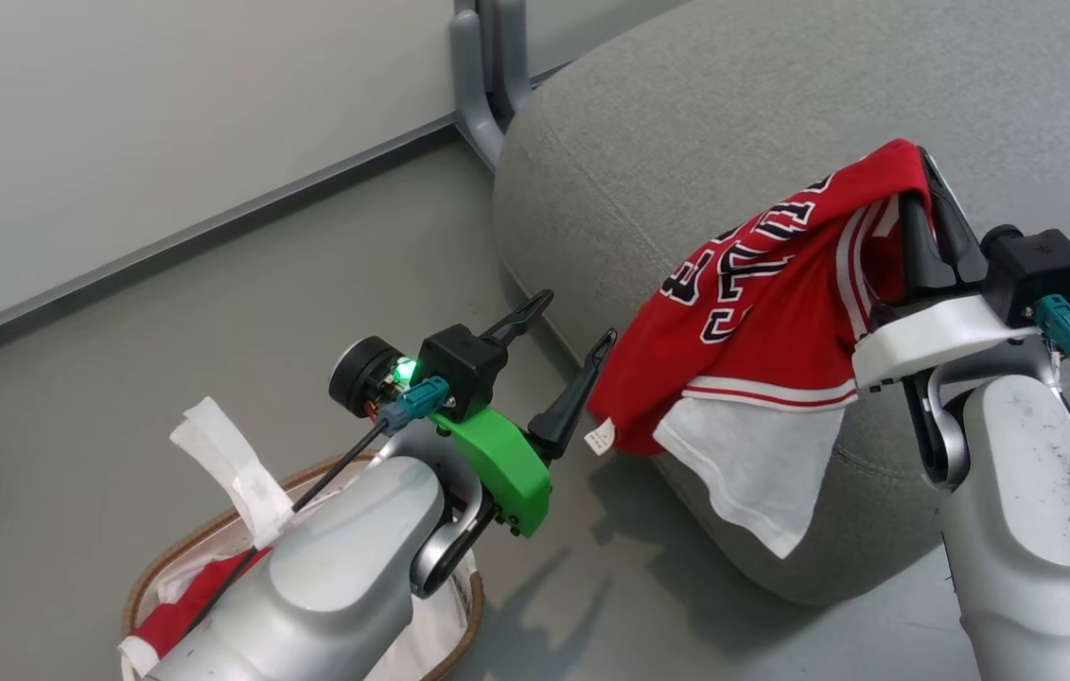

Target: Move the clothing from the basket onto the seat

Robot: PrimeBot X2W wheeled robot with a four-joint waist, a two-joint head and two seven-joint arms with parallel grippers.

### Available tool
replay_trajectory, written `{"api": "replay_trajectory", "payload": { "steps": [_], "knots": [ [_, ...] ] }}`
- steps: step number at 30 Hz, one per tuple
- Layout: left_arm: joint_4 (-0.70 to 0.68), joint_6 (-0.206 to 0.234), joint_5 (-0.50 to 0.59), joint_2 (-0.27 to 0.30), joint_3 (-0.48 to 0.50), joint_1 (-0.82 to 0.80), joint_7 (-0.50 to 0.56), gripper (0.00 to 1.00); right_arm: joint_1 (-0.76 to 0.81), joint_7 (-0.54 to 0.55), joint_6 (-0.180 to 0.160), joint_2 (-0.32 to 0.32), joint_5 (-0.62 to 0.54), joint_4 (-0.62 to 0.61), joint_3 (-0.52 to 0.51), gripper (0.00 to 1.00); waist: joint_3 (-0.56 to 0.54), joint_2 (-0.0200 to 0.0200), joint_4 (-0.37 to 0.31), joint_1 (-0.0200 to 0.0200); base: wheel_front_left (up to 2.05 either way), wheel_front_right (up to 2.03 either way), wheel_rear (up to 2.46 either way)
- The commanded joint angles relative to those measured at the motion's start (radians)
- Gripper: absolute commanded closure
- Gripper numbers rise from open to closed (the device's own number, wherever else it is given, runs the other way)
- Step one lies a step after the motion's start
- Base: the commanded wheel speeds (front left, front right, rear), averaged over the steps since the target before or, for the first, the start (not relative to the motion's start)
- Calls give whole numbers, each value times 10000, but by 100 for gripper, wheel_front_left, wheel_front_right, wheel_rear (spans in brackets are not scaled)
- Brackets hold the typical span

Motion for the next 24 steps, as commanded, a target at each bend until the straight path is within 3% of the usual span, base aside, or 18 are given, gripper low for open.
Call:
{"api": "replay_trajectory", "payload": {
  "steps": [1, 7, 14, 19, 24],
  "knots": [
    [38, -47, 94, 21, -56, -11, 29, 0, 123, -21, -10, -17, 76, -80, -30, 100, 560, -1, -837, 0, 0, 0, 0],
    [181, -124, 117, -21, -205, -209, 70, 0, 8, -21, -10, -13, 185, -15, -180, 100, 874, -1, -888, 0, 0, 0, 0],
    [126, -32, 162, 40, -211, -337, 77, 0, -1569, 32, -10, -28, 409, 659, -744, 100, 1408, -1, -479, 0, 0, 0, 0],
    [-122, 108, 368, 154, -194, -618, 64, 0, -3330, 368, -10, -578, 205, 1133, -1183, 100, 2055, -1, 137, 0, 0, 0, 0],
    [-544, 334, 566, 373, -107, -1032, 121, 0, -5217, 976, -10, -1641, 215, 1663, -1562, 100, 2860, -1, 809, 0, 0, 0, 0]
  ]
}}
